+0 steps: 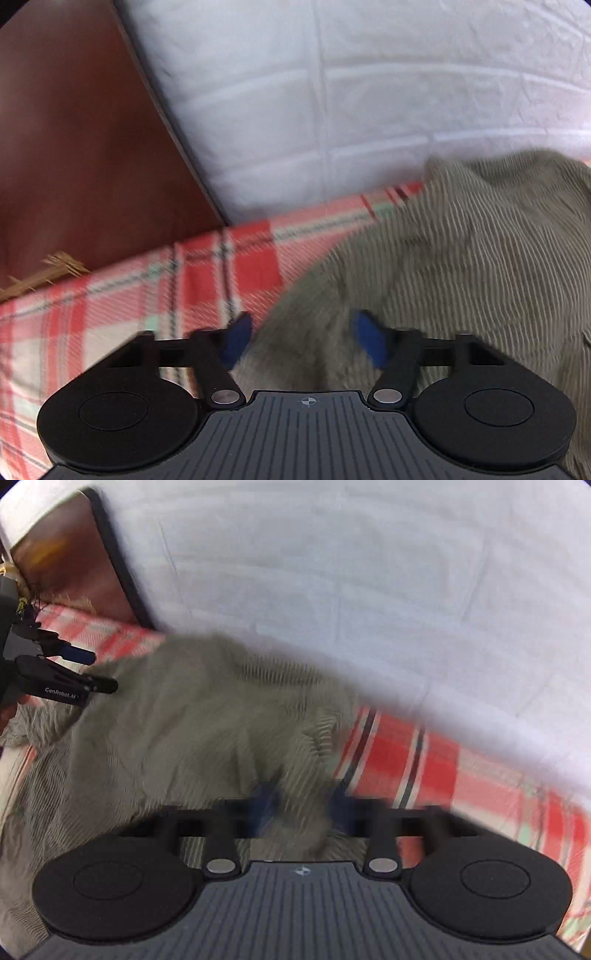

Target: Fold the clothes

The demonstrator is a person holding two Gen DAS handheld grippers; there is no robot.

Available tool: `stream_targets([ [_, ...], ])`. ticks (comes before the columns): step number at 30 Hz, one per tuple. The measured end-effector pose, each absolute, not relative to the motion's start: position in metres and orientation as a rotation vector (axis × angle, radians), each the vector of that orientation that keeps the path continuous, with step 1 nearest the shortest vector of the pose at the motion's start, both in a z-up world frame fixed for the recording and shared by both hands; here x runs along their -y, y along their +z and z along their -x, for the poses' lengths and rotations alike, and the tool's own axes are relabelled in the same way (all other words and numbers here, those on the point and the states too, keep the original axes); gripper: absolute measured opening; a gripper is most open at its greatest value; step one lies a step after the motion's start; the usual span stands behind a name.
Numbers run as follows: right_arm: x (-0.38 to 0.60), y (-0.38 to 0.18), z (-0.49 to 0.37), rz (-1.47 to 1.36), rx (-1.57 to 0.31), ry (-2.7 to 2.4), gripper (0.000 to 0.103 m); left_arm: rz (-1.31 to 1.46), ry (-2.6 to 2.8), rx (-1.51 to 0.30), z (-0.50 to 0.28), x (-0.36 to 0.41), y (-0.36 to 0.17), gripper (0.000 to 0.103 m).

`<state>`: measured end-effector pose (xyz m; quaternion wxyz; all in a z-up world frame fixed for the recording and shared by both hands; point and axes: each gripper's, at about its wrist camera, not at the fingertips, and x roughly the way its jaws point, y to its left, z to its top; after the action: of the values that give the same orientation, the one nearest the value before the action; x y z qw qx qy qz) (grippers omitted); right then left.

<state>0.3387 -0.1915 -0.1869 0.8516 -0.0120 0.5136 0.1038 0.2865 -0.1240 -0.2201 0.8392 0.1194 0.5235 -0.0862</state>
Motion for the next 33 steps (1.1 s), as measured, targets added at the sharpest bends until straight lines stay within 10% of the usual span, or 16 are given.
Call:
stream_targets([
  [3,0.207,-0.177,-0.332,0.011,-1.026,0.19,0.007,-0.231,-0.196,-1.11,-0.285,0.12,-0.219,0.0],
  [12,0.247,-0.216,-0.328,-0.161,-1.167,0.128,0.01,-0.221,-0.146,-1.124,-0.285,0.103,-0.224,0.0],
  [13,0.247,-0.214,-0.328,-0.159,-1.164,0.137,0.012,-0.235,-0.154,-1.121,-0.284,0.106,-0.223,0.023],
  [18,0.24,-0.179,-0.326,-0.012,-1.084,0.21,0.062,-0.221,-0.213,-1.069,-0.289,0.109,-0.195,0.056],
  [33,0.218,-0.198,-0.38,-0.107,-1.061,0.182,0.06,-0.072,-0.383,-1.092,-0.353,0.209,-0.216,0.064],
])
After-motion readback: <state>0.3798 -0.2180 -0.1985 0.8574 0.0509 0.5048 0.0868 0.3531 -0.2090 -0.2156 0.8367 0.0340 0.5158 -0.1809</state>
